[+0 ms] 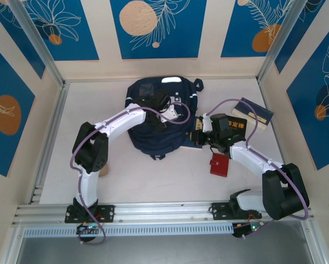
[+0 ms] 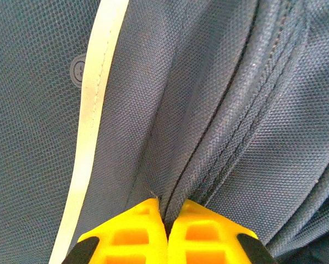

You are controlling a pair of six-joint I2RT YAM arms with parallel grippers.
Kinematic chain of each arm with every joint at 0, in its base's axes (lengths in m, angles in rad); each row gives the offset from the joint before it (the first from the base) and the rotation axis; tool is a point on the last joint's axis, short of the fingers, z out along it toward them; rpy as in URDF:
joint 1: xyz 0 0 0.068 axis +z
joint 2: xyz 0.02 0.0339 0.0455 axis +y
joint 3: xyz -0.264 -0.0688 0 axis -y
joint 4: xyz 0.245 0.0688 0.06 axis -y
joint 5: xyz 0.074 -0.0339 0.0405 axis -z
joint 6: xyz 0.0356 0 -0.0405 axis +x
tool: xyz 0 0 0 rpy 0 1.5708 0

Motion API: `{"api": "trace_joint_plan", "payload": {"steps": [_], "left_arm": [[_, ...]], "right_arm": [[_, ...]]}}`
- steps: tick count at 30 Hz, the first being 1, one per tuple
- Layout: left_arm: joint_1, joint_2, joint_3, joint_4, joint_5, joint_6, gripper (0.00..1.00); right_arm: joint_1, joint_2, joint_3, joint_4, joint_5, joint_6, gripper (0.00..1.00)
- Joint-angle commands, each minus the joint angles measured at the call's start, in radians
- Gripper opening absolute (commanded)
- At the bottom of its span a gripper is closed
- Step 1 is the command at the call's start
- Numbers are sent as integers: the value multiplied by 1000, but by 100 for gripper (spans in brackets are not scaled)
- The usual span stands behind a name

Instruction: Pack the student bag

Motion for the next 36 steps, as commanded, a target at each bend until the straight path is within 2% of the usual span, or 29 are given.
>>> {"api": "trace_joint_plan", "payload": {"steps": [1,3,8,13,17,19,20,22,24,25,30,36], "left_arm": [[3,-16,43,71,-63,-60,0],[8,-40,45,100,-93,-112,0],[9,-85,60,130,-80,-217,0],[10,-99,79,137,-89,-279,0],[13,-121,81,155,-73,-308,0],[16,-136,69,169,-60,-311,0],[17,-141,64,172,-62,-310,0],[23,-151,46,173,-69,-305,0],[30,-161,23,174,-79,-310,0],[35,-169,13,176,-75,-316,0],[37,-203,-38,210,-34,-328,0],[37,-214,-55,220,-1,-330,0]], "right_arm": [[43,-30,11,-11,-40,-49,0],[65,-50,-6,7,-74,-54,0],[134,-77,-45,91,-190,-38,0],[206,-33,-65,258,-271,47,0],[256,37,-48,354,-291,105,0],[257,57,-24,334,-261,152,0],[245,55,-14,309,-236,179,3],[194,20,-27,281,-199,260,30],[137,-41,-46,262,-183,338,51],[110,-69,-43,228,-173,377,57],[1,-96,44,32,-194,583,60],[-11,26,191,-128,-235,717,58]]}}
